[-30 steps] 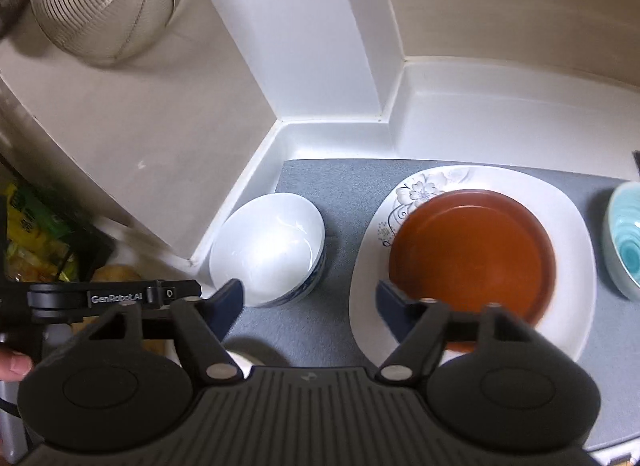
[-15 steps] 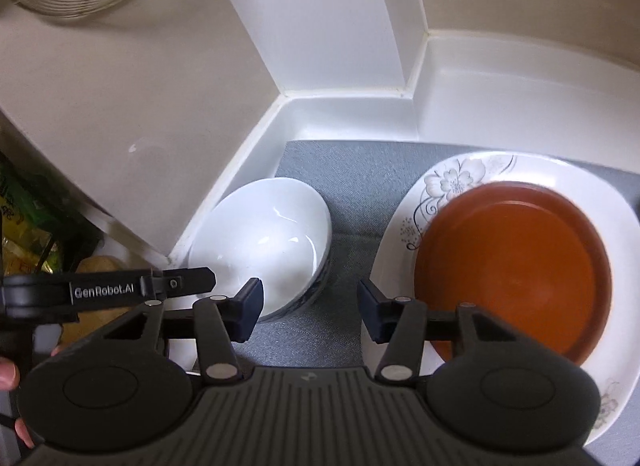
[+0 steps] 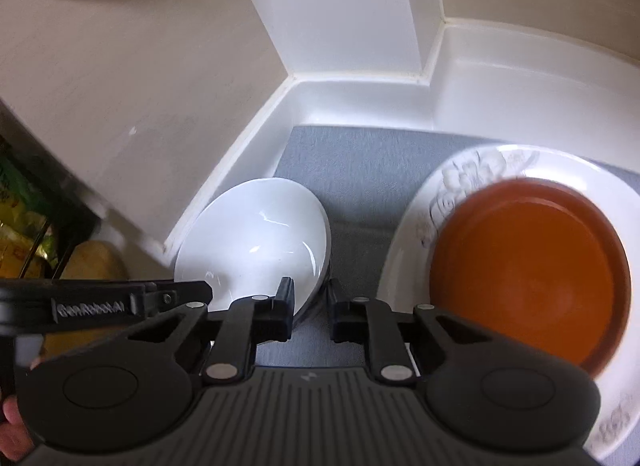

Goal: Organize plates and bowls
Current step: 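Close both grippers on the rim of the large white bowl, then lift the large white bowl with both grippers toward the teal bowl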

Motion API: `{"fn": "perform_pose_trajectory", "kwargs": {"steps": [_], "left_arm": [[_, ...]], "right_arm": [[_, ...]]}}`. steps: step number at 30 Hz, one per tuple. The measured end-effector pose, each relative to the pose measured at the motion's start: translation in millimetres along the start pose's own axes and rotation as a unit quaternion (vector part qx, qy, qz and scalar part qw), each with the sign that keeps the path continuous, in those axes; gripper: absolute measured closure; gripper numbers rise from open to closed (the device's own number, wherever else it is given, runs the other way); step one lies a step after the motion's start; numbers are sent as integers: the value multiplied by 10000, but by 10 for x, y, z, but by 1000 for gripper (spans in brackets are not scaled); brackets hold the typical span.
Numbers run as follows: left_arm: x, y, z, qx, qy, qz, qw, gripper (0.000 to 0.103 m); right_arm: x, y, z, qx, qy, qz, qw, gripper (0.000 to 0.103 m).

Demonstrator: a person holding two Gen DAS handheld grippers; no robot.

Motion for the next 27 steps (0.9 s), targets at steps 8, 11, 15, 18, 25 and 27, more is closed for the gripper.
{"fn": "perform_pose_trajectory", "kwargs": {"steps": [8,11,15,18,25,27], "left_arm": [[39,87,100,215,-224,7,9995,83],[82,138,144,286,-219,-9,9994,83],[54,195,117,212,-169,82,9996,84],[17,219,109,124,-304,177,9993,88],[22,96,30,297,-164,207,9992,88],[38,9,-7,340,-133,161,9992,88]], "right_arm": [[-90,-9,6,-104,-257,-19,9996,85],[-61,20,-7,-91,-184,-9,9998,84],[-71,66,-36,-154,-119,-32,9998,78],[-83,99,2,-100,-162,-28,9998,80],[-31,-17,20,-84,-82,-152,9998,86],[-17,-92,40,-32,-109,-198,9997,86]]}}
Point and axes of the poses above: each gripper's, at about its wrist camera, not at the fingertips, and y roughly the way its jaws point, z to its left, x to its top, the point moved 10 cm from there along y, roughly the way its jaws point, and after that the axes turned 11 degrees about -x, right-handed, at the moved point
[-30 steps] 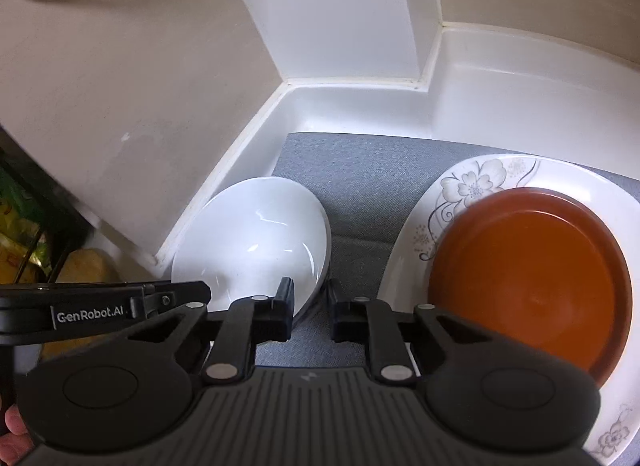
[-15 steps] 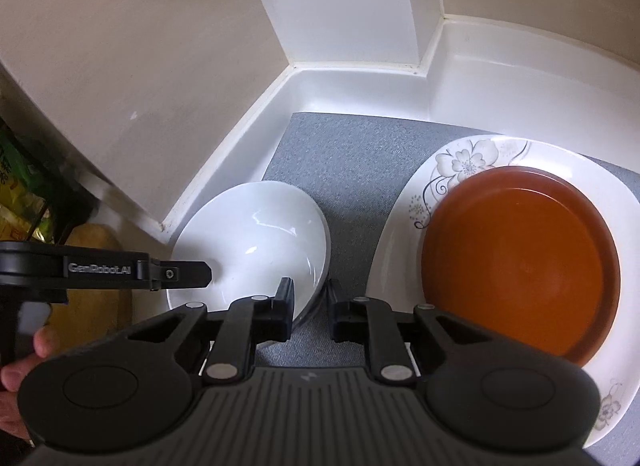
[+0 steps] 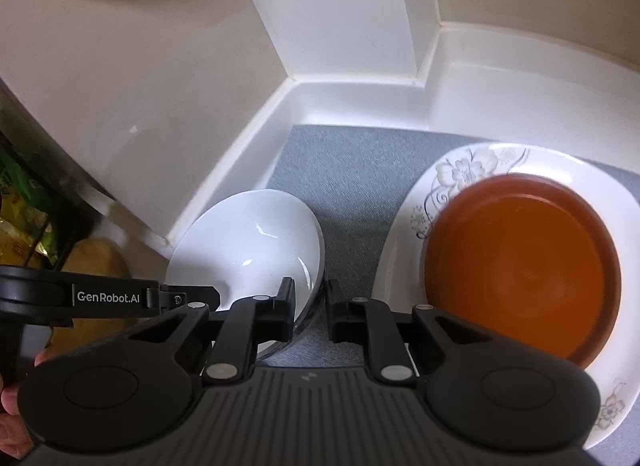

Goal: Organize plates and bowls
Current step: 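Lift the large white bowl with both grippers toward the teal bowl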

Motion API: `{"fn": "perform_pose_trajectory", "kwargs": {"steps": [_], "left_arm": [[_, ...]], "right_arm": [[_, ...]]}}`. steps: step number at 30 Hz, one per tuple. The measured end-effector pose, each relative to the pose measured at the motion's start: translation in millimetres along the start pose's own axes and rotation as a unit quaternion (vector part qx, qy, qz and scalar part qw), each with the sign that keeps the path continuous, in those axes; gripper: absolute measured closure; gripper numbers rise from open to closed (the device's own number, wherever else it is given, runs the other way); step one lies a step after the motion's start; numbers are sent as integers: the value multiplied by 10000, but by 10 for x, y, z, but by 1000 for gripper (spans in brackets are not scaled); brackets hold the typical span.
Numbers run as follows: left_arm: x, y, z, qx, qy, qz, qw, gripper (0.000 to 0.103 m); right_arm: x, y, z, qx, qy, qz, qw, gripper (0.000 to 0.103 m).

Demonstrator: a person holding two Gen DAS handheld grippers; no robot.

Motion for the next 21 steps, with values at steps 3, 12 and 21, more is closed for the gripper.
{"fn": "perform_pose_trajectory", "kwargs": {"steps": [3,12,21], "left_arm": [[13,-127,-97,-1,58,-56,10000,88],[21,-383,-685,-40,564,-124,9983,88],[-98,-190,-1637,-488,1176,305,9914,88]], "right_arm": [[15,-132,-7,44,13,-52,10000,86],[2,-623,-289,80,383,-205,9990,86],[-90,-1311,-1036,-304,851,-618,9940,85]]}}
Point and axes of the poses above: each gripper's, at about its wrist camera, not at the fingertips, and y roughly the way its jaws point, z to its left, x to its top, the point moved 10 cm from there along y, roughly the way its jaws point, and after that the axes turned 11 degrees about -x, right-handed, at the moved point
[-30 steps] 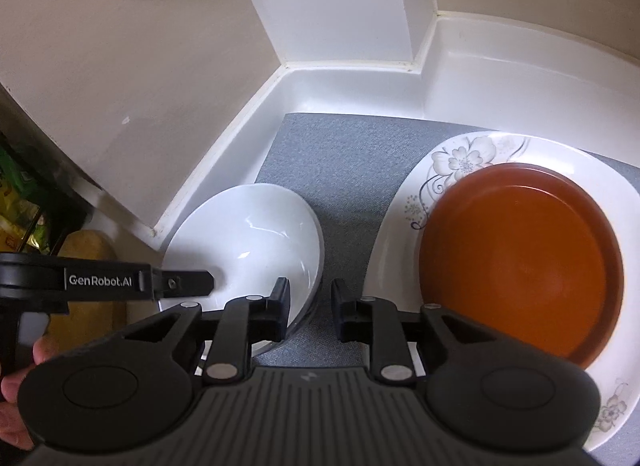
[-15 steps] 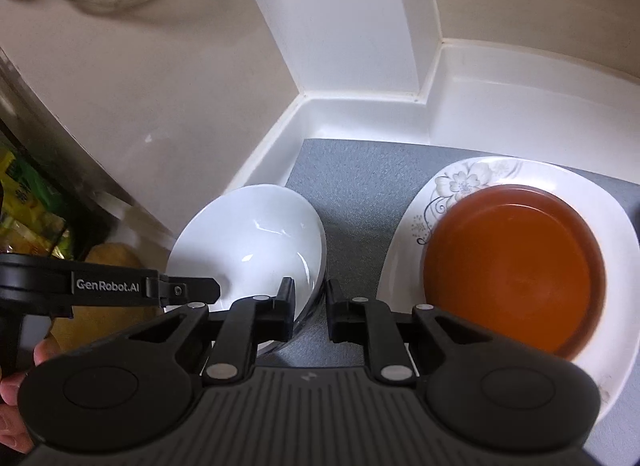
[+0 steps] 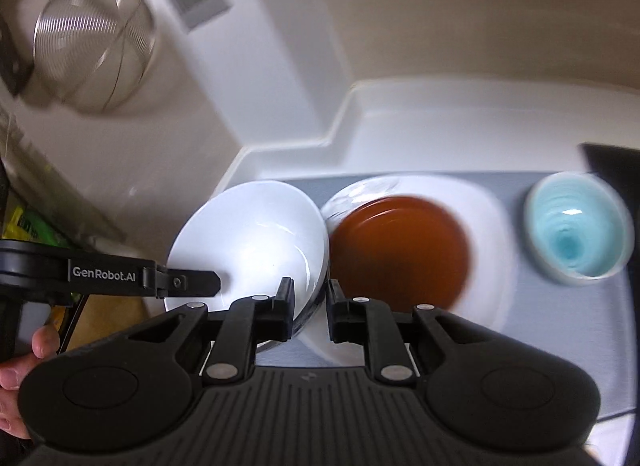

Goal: Organize plates and bowls
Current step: 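Lift the large white bowl with both grippers toward the teal bowl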

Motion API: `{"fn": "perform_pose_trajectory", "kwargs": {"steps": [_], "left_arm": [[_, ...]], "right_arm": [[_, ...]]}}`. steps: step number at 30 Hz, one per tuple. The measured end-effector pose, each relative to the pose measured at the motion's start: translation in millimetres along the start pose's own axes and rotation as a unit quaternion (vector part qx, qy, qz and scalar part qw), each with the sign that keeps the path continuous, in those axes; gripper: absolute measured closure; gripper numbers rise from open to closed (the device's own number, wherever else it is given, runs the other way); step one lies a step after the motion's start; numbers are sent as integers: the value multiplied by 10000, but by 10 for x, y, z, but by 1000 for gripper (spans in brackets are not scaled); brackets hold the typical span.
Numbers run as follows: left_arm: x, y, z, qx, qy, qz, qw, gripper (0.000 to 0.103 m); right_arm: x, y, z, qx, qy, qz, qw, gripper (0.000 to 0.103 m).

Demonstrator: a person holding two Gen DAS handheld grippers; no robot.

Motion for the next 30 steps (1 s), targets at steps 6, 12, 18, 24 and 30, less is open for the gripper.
{"fn": "perform_pose_trajectory", "kwargs": {"steps": [6,12,18,24,30], "left_arm": [[96,158,-627,-236,277,271,9990,88],[280,278,-1222,-381,668,262,9967,88],[410,407,-1671,-410,958,333,9940,88],[474,692,-1940,-516,1097,617,9907,87],[522,1099,-1948,-462,1096,942,9884,87]], "right_arm": [[229,-423,-550,-333,336,-471,9978,86],[473,-762,-1095,-517,605,-860,9931,86],[659,-962,-1495,-614,712,-1074,9898,85],[764,-1002,-1839,-703,954,-1184,9859,85],[735,-759,-2089,-841,1010,-954,9867,85]]}}
Point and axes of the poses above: each gripper's, at about its wrist camera, not at the fingertips, and y roughly the way its jaws point, z to its left, x to its top, the point moved 10 cm from there along y, roughly the way its jaws point, and after that the axes turned 11 degrees about -x, right-handed, at the moved point
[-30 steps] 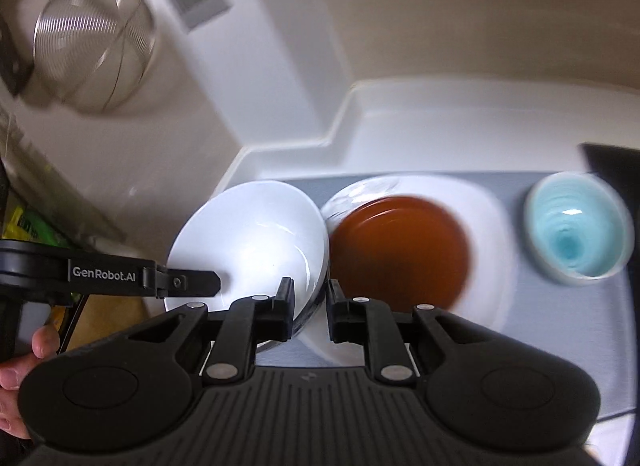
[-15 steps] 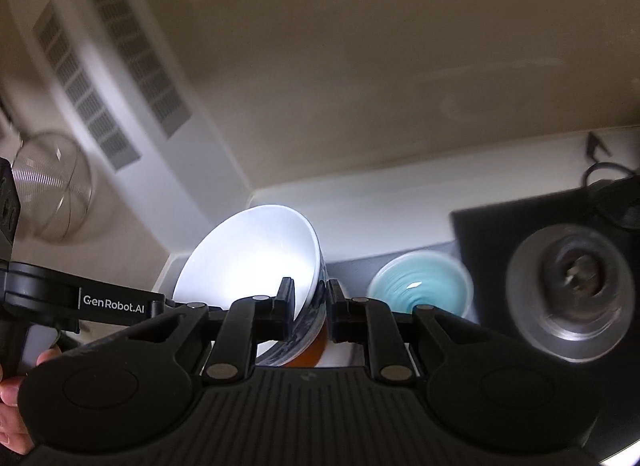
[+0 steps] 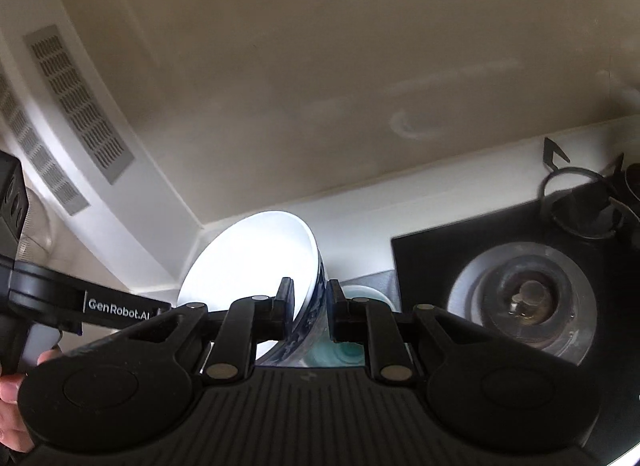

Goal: Organize plates and bowls

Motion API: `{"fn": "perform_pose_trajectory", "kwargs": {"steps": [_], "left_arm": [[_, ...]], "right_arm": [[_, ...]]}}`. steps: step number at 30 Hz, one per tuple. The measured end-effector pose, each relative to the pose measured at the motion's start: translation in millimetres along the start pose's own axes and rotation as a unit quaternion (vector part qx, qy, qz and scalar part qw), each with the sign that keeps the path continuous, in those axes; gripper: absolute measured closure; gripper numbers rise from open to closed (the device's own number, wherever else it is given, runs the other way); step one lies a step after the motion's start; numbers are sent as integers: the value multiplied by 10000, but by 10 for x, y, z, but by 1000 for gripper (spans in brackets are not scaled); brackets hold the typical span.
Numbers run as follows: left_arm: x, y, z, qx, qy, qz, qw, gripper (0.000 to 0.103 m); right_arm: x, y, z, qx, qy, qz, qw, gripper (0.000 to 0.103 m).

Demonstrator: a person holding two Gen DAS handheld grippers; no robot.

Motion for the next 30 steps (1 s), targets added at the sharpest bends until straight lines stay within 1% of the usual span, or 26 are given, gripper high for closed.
{"fn": "perform_pose_trajectory", "kwargs": {"steps": [3,5,8,10,13,19,23,27,30], "left_arm": [[34,211,70,77,10,189,9998,87],[62,362,122,116,-46,303,9995,87],[73,578,238,148,-163,481,9986,87],[100,695,289,252,-78,558,9981,87],[139,826,336,431,108,607,9972,87],[147,1060,456,464,142,795,9957,87],[146,1133,491,502,201,746,9957,87],[146,1199,554,501,98,801,9955,87],[170,1208,537,557,236,737,9954,87]], "right_arm": [[-83,210,-89,-66,21,153,9999,85],[-158,346,-140,-70,132,266,9995,85],[-277,535,-179,-170,137,425,9989,85],[-361,664,-188,-289,63,571,9979,85],[-450,823,-205,-349,113,700,9969,85],[-593,1065,-245,-492,197,865,9948,85],[-629,1141,-236,-580,166,906,9941,85],[-659,1209,-183,-720,-135,929,9930,85],[-706,1239,-186,-744,-165,996,9921,85]]}}
Point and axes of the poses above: each gripper's, at about its wrist camera, not at the fingertips, and y roughly the way its jaws point, z to its left, x to its top, the point moved 10 cm from there along y, roughly the way its jaws point, and after that the axes turned 11 degrees about -x, right-handed, at the moved point
